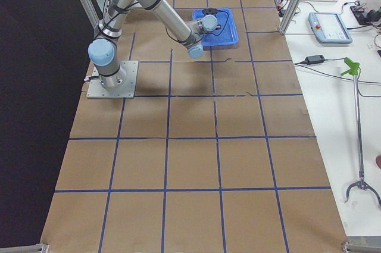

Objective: Assemble white blocks and place on blue tray

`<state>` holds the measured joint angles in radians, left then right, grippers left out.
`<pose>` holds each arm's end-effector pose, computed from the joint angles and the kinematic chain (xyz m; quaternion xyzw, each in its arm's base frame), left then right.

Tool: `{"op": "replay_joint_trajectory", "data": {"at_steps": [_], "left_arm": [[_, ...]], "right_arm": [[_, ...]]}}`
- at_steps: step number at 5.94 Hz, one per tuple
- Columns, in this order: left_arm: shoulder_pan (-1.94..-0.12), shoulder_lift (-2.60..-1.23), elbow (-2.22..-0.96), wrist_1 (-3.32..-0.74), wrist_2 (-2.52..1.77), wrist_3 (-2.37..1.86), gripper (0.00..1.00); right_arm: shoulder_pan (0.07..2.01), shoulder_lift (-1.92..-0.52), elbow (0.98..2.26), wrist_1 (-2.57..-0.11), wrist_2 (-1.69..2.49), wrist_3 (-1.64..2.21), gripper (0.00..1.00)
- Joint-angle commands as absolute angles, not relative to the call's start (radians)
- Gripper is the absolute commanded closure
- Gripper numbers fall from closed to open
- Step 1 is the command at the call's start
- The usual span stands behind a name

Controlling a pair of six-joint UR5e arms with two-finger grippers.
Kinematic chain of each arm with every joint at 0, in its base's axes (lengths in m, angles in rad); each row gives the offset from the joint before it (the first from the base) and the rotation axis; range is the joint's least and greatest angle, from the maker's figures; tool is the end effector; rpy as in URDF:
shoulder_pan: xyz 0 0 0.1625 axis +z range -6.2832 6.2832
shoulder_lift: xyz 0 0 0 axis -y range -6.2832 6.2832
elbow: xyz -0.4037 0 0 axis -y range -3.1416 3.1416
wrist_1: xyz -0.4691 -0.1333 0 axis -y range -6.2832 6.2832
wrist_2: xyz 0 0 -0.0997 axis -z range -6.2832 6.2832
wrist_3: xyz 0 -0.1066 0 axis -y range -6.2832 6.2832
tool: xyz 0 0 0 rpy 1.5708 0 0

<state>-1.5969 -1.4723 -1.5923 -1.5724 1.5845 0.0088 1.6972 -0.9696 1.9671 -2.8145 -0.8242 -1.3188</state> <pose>-0.1458 -0.5318 0.5015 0.0172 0.9991 -0.0377 0.0065 0.2795 -0.5678 0.0497 -0.6447 0.6635 -0.2978 0.2353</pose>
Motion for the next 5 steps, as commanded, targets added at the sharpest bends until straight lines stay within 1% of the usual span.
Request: {"op": "replay_joint_trajectory", "data": {"at_steps": [1, 5], "left_arm": [[-1.597, -1.473, -1.591, -1.572, 1.585, 0.008, 0.0], [-1.595, -1.471, -1.591, -1.572, 1.586, 0.009, 0.0]], "right_arm": [[1.7, -0.965, 1.964, -2.815, -0.825, -1.318, 0.71], [1.7, -0.962, 1.953, -2.815, -0.828, -1.316, 0.71]]}}
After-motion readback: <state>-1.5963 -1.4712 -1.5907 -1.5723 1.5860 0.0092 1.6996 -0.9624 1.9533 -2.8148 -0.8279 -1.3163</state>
